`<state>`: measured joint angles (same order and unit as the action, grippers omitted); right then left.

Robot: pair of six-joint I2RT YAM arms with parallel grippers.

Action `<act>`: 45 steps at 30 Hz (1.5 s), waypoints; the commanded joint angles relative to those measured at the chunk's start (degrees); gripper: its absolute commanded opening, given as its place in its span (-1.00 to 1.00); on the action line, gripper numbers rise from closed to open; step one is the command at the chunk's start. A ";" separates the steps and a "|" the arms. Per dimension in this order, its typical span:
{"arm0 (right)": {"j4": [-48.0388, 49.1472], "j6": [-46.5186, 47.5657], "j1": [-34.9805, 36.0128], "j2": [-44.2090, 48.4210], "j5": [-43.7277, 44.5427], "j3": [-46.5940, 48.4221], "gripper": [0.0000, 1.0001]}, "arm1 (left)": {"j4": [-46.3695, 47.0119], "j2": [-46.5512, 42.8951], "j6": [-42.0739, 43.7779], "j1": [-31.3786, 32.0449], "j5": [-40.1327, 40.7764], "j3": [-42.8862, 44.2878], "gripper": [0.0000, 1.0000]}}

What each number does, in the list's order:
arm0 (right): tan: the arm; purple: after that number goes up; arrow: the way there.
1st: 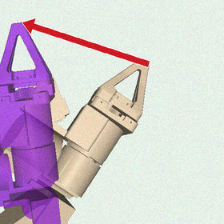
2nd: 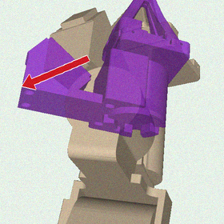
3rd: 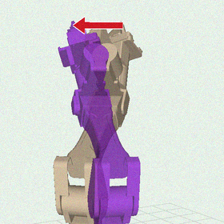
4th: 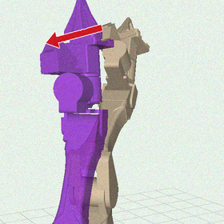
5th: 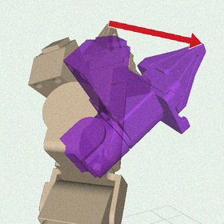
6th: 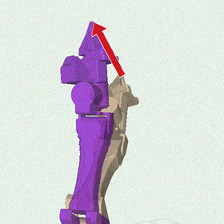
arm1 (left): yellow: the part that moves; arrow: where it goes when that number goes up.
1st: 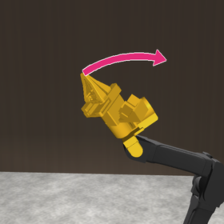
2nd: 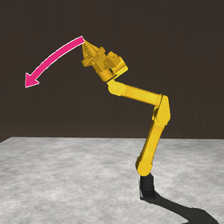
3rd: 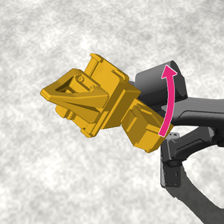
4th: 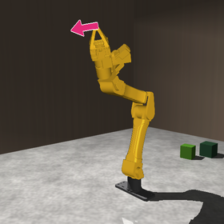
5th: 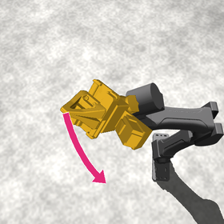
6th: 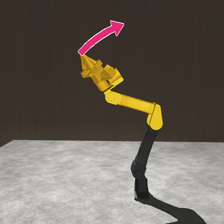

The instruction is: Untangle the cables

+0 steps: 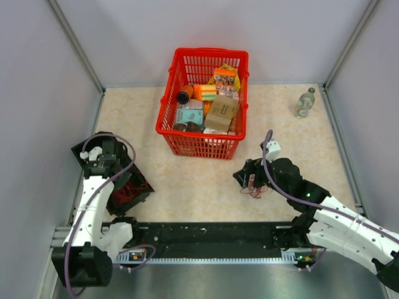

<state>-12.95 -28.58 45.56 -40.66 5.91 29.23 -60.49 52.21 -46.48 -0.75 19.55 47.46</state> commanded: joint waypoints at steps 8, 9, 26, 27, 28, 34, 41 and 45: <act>-3.04 -2.35 -4.24 -3.80 2.18 1.97 0.60 | 1.95 2.39 -5.91 -15.42 -0.56 -2.90 -0.76; -3.22 -2.79 -5.38 -4.42 1.30 2.05 0.60 | 2.39 1.68 -4.95 -15.42 -0.91 -2.55 -0.51; -6.65 -1.04 -16.03 -5.74 -7.13 1.44 -0.27 | 24.50 -15.56 9.30 7.14 -34.02 3.09 0.97; -6.04 -0.87 -15.94 -6.00 -7.75 1.27 -0.34 | 28.20 -15.12 9.13 10.82 -36.84 1.60 0.97; -4.99 -0.78 -16.03 -6.70 -8.28 0.92 -0.36 | 31.89 -14.25 8.60 14.17 -39.39 0.45 0.97; -3.57 -1.30 -15.94 -11.81 -9.78 1.96 -1.00 | 44.13 -5.73 12.72 40.53 -34.23 -0.27 0.80; -10.16 -0.25 -15.59 -9.96 -2.75 3.73 -0.47 | 55.38 10.62 16.24 54.61 -37.04 2.98 0.93; -10.08 -3.84 -15.59 -10.49 -4.86 1.71 -0.35 | 55.40 20.54 18.78 60.07 -35.73 8.77 0.75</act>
<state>-21.93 -29.85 29.89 -51.57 0.32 30.83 -11.66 66.13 -31.86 54.76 -16.05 49.41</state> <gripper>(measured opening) 0.290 0.903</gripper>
